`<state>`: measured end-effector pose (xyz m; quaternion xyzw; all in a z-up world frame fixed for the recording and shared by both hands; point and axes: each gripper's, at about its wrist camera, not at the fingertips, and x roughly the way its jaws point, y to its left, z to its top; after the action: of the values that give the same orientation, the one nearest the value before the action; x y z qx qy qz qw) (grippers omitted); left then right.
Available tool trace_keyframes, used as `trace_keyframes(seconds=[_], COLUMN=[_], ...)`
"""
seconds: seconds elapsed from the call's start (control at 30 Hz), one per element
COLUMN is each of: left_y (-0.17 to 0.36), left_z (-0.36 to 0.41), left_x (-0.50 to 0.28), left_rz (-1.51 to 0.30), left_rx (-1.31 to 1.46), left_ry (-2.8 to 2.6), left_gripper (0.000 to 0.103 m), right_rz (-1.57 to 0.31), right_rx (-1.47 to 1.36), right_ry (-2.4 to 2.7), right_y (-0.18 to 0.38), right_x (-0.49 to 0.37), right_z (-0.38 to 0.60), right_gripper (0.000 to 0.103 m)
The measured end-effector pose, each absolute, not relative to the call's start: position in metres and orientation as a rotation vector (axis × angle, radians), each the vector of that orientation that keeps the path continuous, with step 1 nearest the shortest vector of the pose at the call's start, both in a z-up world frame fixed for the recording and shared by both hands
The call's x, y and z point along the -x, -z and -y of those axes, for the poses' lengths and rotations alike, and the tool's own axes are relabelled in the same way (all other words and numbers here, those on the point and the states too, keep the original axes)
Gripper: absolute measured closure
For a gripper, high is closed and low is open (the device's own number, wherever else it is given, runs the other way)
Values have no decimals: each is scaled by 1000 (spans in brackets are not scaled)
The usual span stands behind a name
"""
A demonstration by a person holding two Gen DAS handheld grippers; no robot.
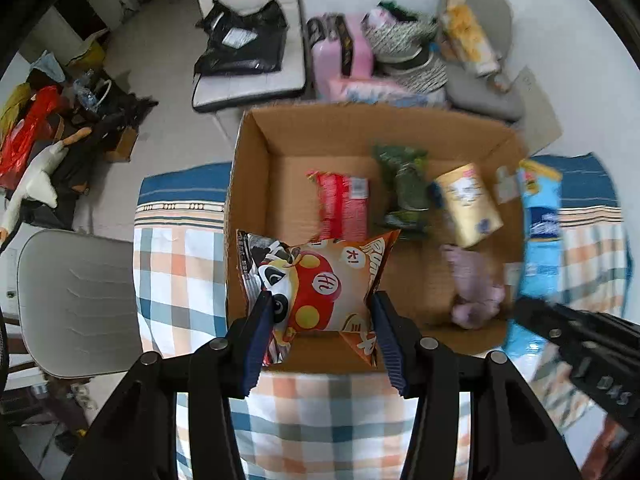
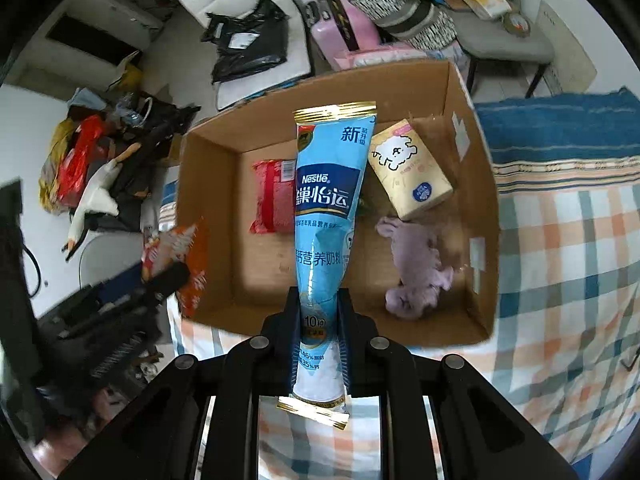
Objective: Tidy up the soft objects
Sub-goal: 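Release snack bag into box with left tool while right tool drops tube inside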
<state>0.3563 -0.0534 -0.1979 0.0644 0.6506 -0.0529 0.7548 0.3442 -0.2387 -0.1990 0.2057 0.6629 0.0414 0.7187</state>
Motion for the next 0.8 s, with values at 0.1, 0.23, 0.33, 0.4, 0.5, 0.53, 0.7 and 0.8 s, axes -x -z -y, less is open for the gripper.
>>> trace_keyframes(seconds=[0.1,0.23,0.33,0.4,0.5,0.53,0.7,0.8], left_y=[227,254,270,277,288,291,301,303], left_z=[56,59,59,59,57,57,52,52], left_x=[-368,-375,-380,-382,-383,-384,-386,-388], left_rz=[-1470,-1524,-1552,-1565,-1582,-1589,-1609,-1618], left_rx=[-179,-200,-197,-195,-201,-200,-184,-177], left_ry=[99,98,93,90,83,78,67,66], left_gripper=[57,57,57,56,56,56,56,56], right_rz=[-1485,-1528,-1547,-1559,-1568,-1571,-1552,-1553], right_rx=[-453,-445,-434,-443,-457,-473,-572,-618], right_ry=[-61,-39,-22,-17,-12,-8,41,41], right_y=[221,251,268,278,288,291,303,310], right_x=[-361,-376,-382,-385,-387,-388,-384,-381], right_z=[240,238,237,236,234,234,236,233], right_gripper=[85,85,85,85,85,85,85,85])
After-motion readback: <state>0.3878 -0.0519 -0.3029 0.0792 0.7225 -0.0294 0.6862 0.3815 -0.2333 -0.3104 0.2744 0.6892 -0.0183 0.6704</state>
